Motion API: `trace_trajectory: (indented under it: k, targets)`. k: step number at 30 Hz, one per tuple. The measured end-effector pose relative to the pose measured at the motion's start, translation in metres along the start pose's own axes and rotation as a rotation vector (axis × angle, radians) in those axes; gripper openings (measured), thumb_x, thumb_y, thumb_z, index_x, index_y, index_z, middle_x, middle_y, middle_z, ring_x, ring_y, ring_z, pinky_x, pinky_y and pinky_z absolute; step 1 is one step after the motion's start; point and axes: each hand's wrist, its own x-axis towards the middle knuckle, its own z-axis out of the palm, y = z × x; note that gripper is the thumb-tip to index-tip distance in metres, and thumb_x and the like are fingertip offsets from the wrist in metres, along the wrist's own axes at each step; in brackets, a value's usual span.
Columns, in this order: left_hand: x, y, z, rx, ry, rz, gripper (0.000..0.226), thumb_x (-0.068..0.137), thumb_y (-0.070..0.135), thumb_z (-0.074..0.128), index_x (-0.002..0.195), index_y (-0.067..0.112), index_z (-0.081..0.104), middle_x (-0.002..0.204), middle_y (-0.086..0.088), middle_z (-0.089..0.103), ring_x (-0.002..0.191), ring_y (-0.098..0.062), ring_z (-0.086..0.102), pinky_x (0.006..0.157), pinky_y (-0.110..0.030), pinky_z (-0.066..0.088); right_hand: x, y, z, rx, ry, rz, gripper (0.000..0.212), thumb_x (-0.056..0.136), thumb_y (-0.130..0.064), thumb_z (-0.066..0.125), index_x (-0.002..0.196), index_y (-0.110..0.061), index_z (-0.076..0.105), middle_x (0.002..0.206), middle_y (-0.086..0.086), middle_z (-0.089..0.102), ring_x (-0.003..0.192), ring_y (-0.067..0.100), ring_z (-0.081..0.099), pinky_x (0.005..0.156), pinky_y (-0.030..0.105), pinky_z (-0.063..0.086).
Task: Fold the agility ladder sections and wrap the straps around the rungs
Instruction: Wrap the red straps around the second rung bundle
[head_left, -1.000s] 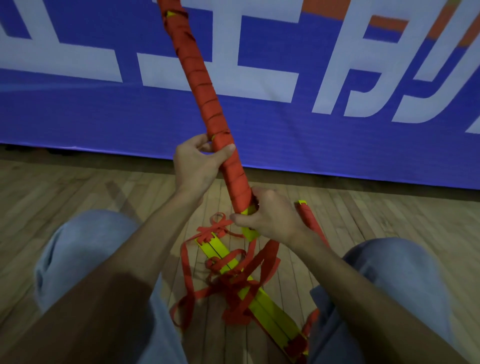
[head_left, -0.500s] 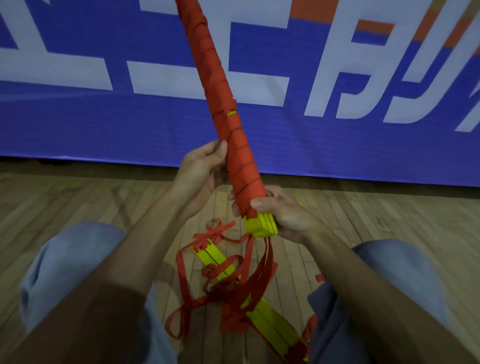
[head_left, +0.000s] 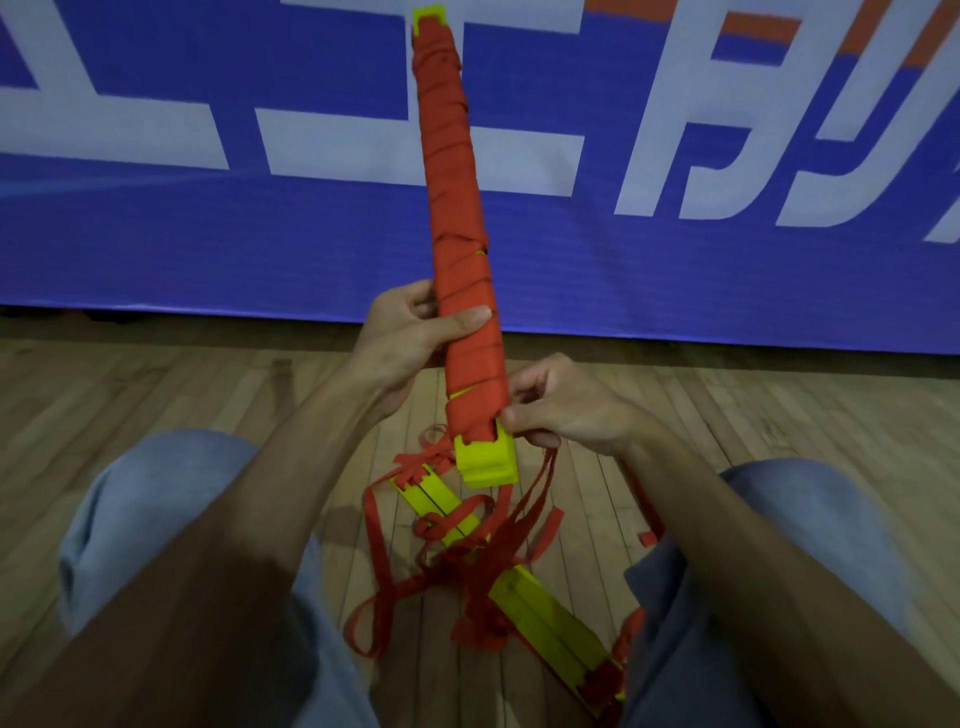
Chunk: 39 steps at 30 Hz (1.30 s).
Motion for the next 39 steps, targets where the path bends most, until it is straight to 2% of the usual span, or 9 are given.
trace_trajectory:
  k: [5,7,12,16,20,25,28,35,39]
  targets:
    - [0.007,-0.011,0.001,0.179,0.116,0.049,0.049,0.072,0.01,0.083,0.116,0.007,0.062,0.11,-0.008,0.068,0.101,-0.021,0.067,0.085,-0.041,0.058,-0.003,-0.001,0.001,-0.184,0.055,0.049,0.039,0.074,-0.028,0.081,0.086,0.007,0.068,0.077,0.033,0.06,0.047,0.009,0.046,0.046,0.021,0.036]
    - [0.009,-0.014,0.005,0.202,0.185,0.08,0.045,0.071,0.009,0.084,0.109,0.011,0.06,0.103,-0.004,0.068,0.094,-0.017,0.066,0.086,-0.041,0.057,-0.005,-0.003,0.006,-0.23,0.094,0.072,0.027,0.08,-0.029,0.078,0.092,-0.005,0.072,0.08,0.014,0.069,0.051,0.002,0.053,0.051,0.018,0.039]
    - [0.008,-0.023,0.013,0.363,0.355,0.169,0.045,0.073,0.017,0.083,0.094,0.021,0.043,0.083,0.01,0.055,0.072,-0.003,0.054,0.068,-0.021,0.044,-0.001,-0.002,0.026,-0.625,0.231,0.113,0.035,0.072,-0.054,0.078,0.078,-0.024,0.062,0.069,-0.008,0.062,0.062,0.004,0.058,0.063,0.022,0.047]
    - [0.004,-0.022,0.013,0.436,0.366,0.236,0.045,0.077,0.017,0.079,0.095,0.015,0.038,0.078,0.012,0.048,0.065,0.004,0.049,0.056,-0.007,0.037,0.005,0.002,0.029,-0.636,0.313,0.097,0.03,0.078,-0.038,0.076,0.064,-0.026,0.053,0.051,-0.011,0.052,0.047,0.002,0.05,0.054,0.018,0.039]
    - [0.002,-0.013,0.01,0.399,0.292,0.275,0.044,0.079,0.028,0.079,0.093,0.016,0.039,0.08,0.01,0.05,0.067,0.006,0.051,0.059,-0.011,0.042,0.004,0.002,0.026,-0.466,0.334,0.029,0.026,0.079,-0.027,0.077,0.062,-0.024,0.058,0.046,-0.016,0.057,0.045,-0.002,0.054,0.05,0.013,0.04]
    - [0.0,0.004,0.009,-0.165,0.072,0.089,0.016,0.094,0.027,0.058,0.101,0.021,0.045,0.098,-0.012,0.065,0.073,-0.029,0.067,0.064,-0.041,0.058,-0.004,-0.006,0.011,-0.232,0.328,-0.06,0.019,0.08,-0.018,0.076,0.087,-0.002,0.07,0.077,0.011,0.072,0.068,0.014,0.067,0.069,0.033,0.054]
    - [-0.002,0.005,0.005,-0.339,-0.077,0.07,0.042,0.084,0.029,0.058,0.121,0.02,0.042,0.103,-0.01,0.073,0.085,-0.033,0.072,0.068,-0.042,0.058,-0.007,-0.007,0.009,-0.128,0.224,-0.075,0.039,0.078,-0.023,0.069,0.101,0.008,0.066,0.089,0.024,0.069,0.078,0.022,0.068,0.079,0.037,0.055]
    - [-0.005,0.008,-0.001,-0.319,-0.162,-0.007,0.04,0.078,0.027,0.057,0.113,0.01,0.05,0.086,-0.004,0.074,0.082,-0.029,0.073,0.067,-0.036,0.059,-0.009,-0.012,0.01,-0.069,0.107,-0.029,0.049,0.073,-0.046,0.066,0.097,-0.003,0.07,0.071,0.004,0.072,0.068,0.016,0.071,0.064,0.02,0.053]
    - [-0.003,0.007,-0.002,-0.278,-0.146,-0.026,0.037,0.077,0.022,0.062,0.11,0.011,0.049,0.087,-0.006,0.074,0.082,-0.033,0.073,0.068,-0.04,0.059,-0.007,-0.011,0.005,-0.188,0.126,0.011,0.03,0.082,-0.039,0.066,0.098,-0.013,0.072,0.077,0.006,0.073,0.075,0.028,0.071,0.075,0.042,0.055]
